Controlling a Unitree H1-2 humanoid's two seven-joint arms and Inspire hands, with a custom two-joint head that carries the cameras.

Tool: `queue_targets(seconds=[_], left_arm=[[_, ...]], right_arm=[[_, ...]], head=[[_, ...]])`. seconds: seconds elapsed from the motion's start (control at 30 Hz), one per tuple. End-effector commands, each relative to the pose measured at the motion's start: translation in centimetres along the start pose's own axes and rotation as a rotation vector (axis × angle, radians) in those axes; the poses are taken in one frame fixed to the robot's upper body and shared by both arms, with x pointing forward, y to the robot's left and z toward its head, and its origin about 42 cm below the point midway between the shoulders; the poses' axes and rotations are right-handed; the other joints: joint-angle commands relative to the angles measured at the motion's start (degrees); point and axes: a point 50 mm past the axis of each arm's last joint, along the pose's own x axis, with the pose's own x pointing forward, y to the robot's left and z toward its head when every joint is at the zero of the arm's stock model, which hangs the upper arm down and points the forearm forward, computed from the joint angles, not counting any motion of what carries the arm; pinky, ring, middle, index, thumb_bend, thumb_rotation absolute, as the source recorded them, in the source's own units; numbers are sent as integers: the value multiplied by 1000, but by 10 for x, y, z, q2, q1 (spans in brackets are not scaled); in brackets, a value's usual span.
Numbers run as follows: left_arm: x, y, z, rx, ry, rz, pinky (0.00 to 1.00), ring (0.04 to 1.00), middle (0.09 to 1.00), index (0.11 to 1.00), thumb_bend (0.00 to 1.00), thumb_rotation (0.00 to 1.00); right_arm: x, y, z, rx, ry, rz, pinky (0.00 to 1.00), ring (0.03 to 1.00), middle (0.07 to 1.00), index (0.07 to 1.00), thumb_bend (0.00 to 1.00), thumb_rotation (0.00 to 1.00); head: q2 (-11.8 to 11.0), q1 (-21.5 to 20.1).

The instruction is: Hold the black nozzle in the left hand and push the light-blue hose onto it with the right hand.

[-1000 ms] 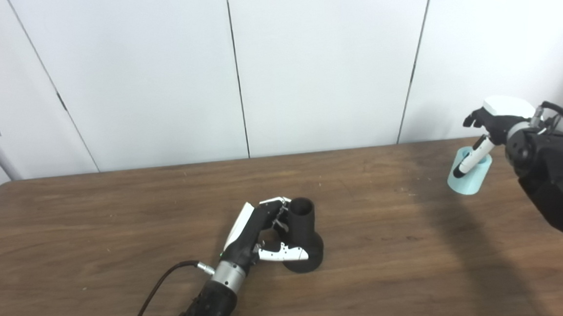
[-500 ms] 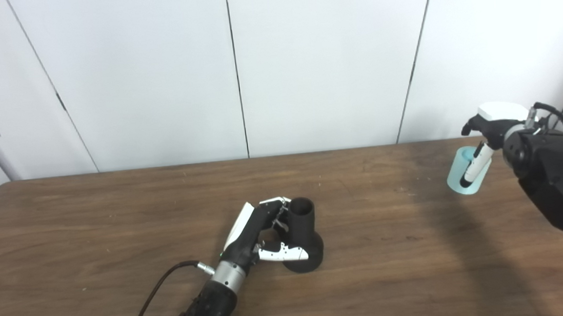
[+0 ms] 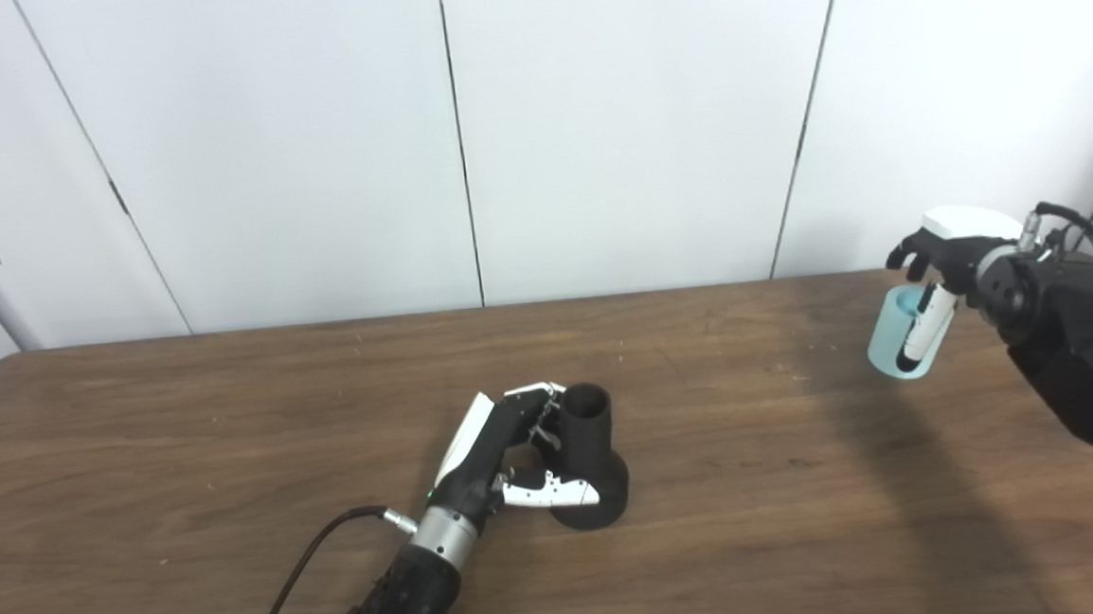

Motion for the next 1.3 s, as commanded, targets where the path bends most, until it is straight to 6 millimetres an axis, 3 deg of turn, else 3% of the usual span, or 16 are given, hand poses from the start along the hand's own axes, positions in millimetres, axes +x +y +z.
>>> queue_targets(seconds=[0.0,0.17,0.4,0.53,0.6,0.67,0.77,0.93,1.0,1.13,1.27], left_arm=[[-57,-45,-68,32,311,-190,388,461,473,498,522,0],[-57,-44,-68,29,308,-183,388,461,473,498,522,0],[-57,-45,-69,23,310,-178,388,461,474,497,522,0],[-57,-45,-69,7,311,-172,387,461,474,497,522,0],[-57,-45,-69,11,311,-173,388,461,474,497,522,0],[-56,-45,-68,12,311,-173,389,461,475,497,522,0],[-57,-45,-68,14,311,-172,390,461,475,497,522,0],[-57,-45,-69,25,306,-175,390,462,474,496,522,0],[-57,-44,-68,25,306,-177,390,462,474,497,522,0],[-56,-44,-69,16,310,-176,390,462,474,497,522,0],[-56,-45,-68,21,310,-176,390,462,474,497,522,0]], right_arm=[[-4,-47,-3,5,-23,-115,215,262,482,822,590,0],[-1,-43,0,-20,-49,-99,188,246,471,808,573,0],[-2,-44,2,-121,-69,-101,203,282,473,714,572,0],[-5,-45,2,-164,-54,-84,170,258,471,629,574,0],[-6,-45,2,-172,-44,-74,166,260,473,516,542,0],[-8,-44,3,-174,-37,-67,165,265,473,492,535,0],[-9,-43,3,-180,-31,-58,164,270,415,511,527,0],[-14,-40,3,-199,-51,-59,154,264,392,502,527,0],[-15,-40,3,-209,-66,-60,138,238,455,487,533,0],[-15,-41,5,-224,-94,-64,121,214,469,483,534,0],[-26,-53,20,-218,-169,-107,134,222,471,484,534,0]], head=[[0,0],[0,0],[2,-1],[3,0],[3,0],[3,0],[3,0],[3,0],[3,0],[3,1],[3,1]])
